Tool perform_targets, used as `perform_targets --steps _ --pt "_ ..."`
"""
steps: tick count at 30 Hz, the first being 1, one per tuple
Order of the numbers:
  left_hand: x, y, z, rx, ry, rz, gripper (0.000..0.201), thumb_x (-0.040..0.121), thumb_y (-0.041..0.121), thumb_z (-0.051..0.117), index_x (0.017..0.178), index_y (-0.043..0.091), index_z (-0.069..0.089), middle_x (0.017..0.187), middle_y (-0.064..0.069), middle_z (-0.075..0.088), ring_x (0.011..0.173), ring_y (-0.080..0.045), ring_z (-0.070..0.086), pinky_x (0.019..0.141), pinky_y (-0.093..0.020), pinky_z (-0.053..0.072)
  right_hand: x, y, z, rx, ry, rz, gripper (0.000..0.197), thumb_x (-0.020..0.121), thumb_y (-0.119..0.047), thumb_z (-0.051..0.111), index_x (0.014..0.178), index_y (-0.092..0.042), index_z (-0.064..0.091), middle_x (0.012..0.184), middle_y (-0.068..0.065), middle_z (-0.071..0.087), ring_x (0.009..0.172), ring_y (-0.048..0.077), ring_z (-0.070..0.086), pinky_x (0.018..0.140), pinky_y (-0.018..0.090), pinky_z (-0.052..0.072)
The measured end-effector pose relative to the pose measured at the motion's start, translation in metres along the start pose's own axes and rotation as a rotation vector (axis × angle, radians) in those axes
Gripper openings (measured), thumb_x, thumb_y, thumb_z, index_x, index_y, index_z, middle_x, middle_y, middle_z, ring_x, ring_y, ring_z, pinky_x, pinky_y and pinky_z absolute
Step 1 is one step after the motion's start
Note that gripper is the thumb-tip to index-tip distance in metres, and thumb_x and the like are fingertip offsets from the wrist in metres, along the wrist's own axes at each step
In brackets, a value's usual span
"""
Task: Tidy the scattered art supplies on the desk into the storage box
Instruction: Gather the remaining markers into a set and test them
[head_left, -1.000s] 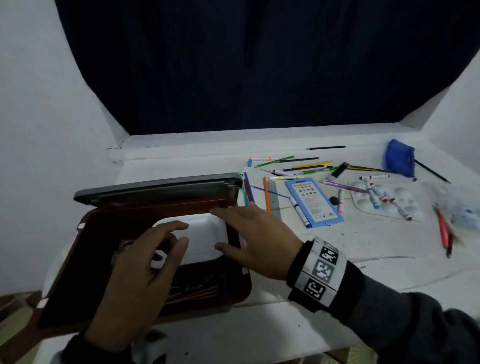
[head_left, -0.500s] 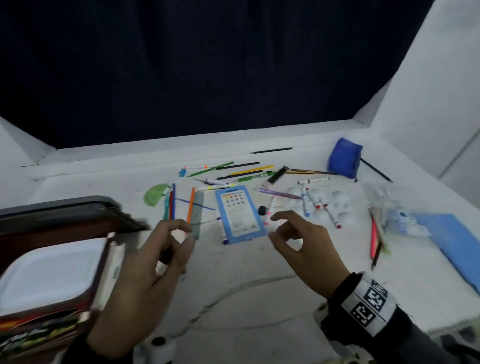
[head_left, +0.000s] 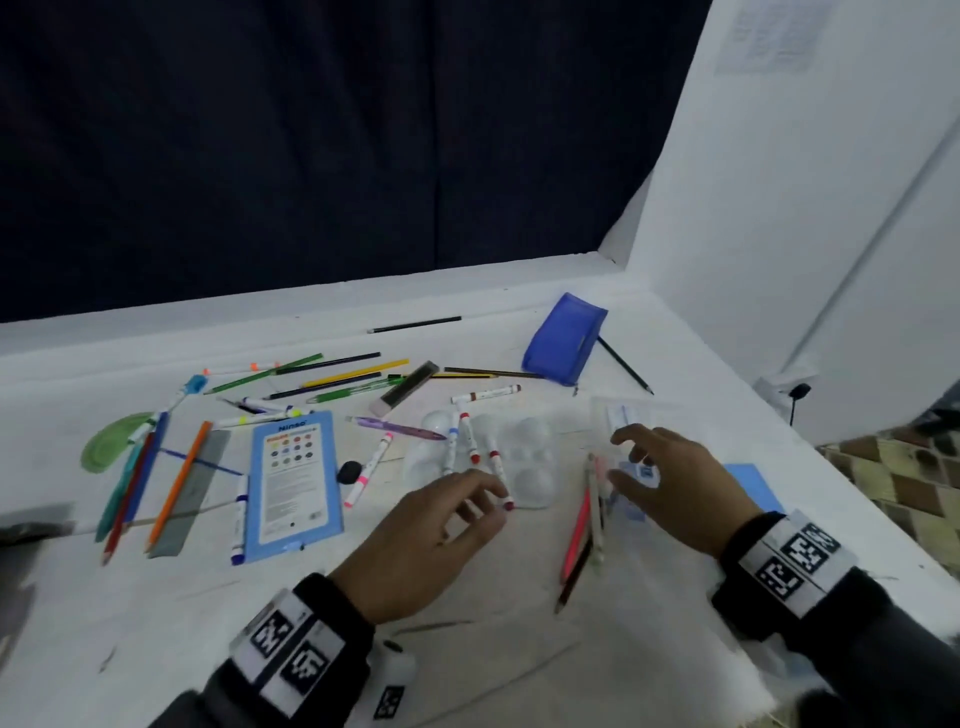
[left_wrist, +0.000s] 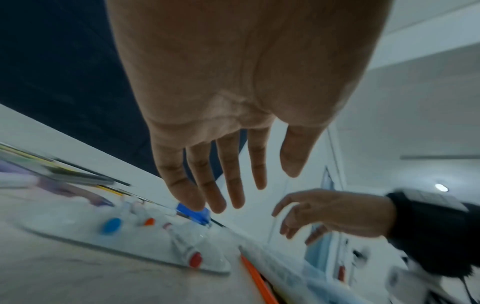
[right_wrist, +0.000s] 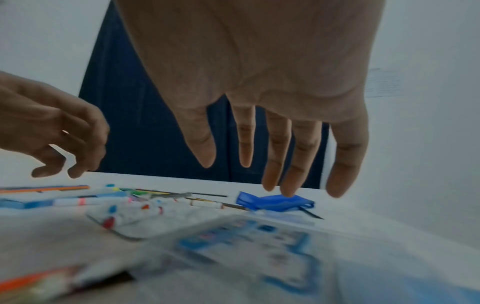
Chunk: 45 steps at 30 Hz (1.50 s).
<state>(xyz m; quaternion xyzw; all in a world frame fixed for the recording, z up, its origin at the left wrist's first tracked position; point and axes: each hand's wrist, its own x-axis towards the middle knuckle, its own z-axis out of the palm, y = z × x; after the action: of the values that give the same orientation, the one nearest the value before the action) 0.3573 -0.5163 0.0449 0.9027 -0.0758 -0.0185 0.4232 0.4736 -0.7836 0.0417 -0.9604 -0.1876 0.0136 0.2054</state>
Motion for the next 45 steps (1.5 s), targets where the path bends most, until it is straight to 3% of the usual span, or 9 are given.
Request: perform_targets --steps 6,17,24,27,30,35,40,43,45 --pt "0.086 0.019 0.065 0.386 -0.305 0.178 0.054 0.096 0.051 0.053 0.144 0.030 0.042 0.149 0.005 0.041 0.134 -0.015 0.035 0.113 -0.038 0.032 0.032 0.073 -0.015 -0.168 -0.097 0.263 0.053 0.089 -0.052 0.057 0.134 -0.029 0.041 0.115 0.011 0.059 0.106 0.031 0.056 0.090 0.041 0.047" --pt "0.128 0.052 0.124 0.858 -0.355 0.232 0.084 0.092 0.057 0.054 0.156 0.021 0.013 0.158 -0.018 0.017 0.142 -0.036 0.021 0.111 -0.049 0.033 0.051 0.098 -0.021 -0.038 -0.207 0.291 0.048 0.089 -0.046 0.062 0.130 -0.026 0.046 0.108 0.006 0.059 0.101 0.023 0.055 0.087 0.031 0.044" --pt "0.131 0.053 0.120 0.714 -0.289 0.151 0.096 0.088 0.059 0.059 0.157 0.025 0.000 0.161 -0.010 0.009 0.143 -0.030 0.019 0.107 -0.047 0.043 0.050 0.083 -0.042 0.213 -0.061 0.243 0.034 0.088 -0.028 0.069 0.119 -0.026 0.055 0.107 0.011 0.058 0.073 0.015 0.062 0.068 0.013 0.042" --pt "0.129 0.057 0.119 0.682 -0.222 0.142 0.097 0.089 0.061 0.055 0.157 0.027 -0.006 0.161 -0.008 0.011 0.142 -0.028 0.024 0.109 -0.043 0.041 0.052 0.067 -0.051 0.513 -0.049 0.278 0.019 0.088 -0.019 0.069 0.106 -0.021 0.060 0.102 0.010 0.061 0.063 0.021 0.072 0.082 0.040 0.059" --pt "0.124 0.056 0.109 0.538 -0.120 0.148 0.083 0.096 0.047 0.050 0.157 0.029 -0.003 0.160 0.000 0.019 0.140 -0.018 0.030 0.111 -0.035 0.039 0.055 0.050 -0.060 0.678 0.013 0.232 0.010 0.093 -0.026 0.063 0.100 -0.020 0.066 0.103 0.009 0.064 0.072 0.024 0.073 0.085 0.046 0.057" --pt "0.107 0.048 0.068 0.120 0.062 0.213 0.051 0.104 0.033 0.041 0.149 0.042 0.019 0.154 0.020 0.031 0.137 0.010 0.028 0.117 -0.012 0.019 0.056 0.018 -0.073 0.763 -0.025 0.108 0.062 0.087 -0.068 0.033 0.135 -0.034 0.054 0.134 -0.018 0.055 0.125 0.003 0.050 0.101 0.023 0.033" --pt "0.074 0.032 0.008 -0.373 0.303 0.111 0.039 0.103 0.022 0.046 0.142 0.025 0.046 0.133 0.007 0.062 0.123 -0.013 0.058 0.100 -0.037 0.051 0.059 -0.018 -0.064 0.811 -0.091 -0.149 0.061 0.089 -0.063 0.035 0.147 -0.045 0.031 0.152 -0.026 0.030 0.136 -0.016 0.024 0.116 0.016 0.018" --pt "0.036 0.025 -0.022 -0.631 0.324 0.026 0.041 0.101 0.013 0.046 0.141 0.023 0.048 0.133 0.000 0.064 0.122 -0.020 0.061 0.095 -0.042 0.054 0.059 -0.038 -0.049 0.638 -0.105 -0.265 0.055 0.093 -0.057 0.039 0.146 -0.051 0.026 0.147 -0.035 0.025 0.125 -0.030 0.022 0.103 -0.001 0.019" --pt "0.008 0.011 -0.035 -0.723 0.396 -0.050 0.039 0.097 0.020 0.051 0.134 0.031 0.057 0.129 -0.003 0.067 0.117 -0.021 0.064 0.091 -0.043 0.055 0.057 -0.046 -0.032 0.469 -0.083 -0.340 0.054 0.094 -0.055 0.043 0.145 -0.050 0.027 0.146 -0.032 0.030 0.133 -0.018 0.026 0.110 0.010 0.024"
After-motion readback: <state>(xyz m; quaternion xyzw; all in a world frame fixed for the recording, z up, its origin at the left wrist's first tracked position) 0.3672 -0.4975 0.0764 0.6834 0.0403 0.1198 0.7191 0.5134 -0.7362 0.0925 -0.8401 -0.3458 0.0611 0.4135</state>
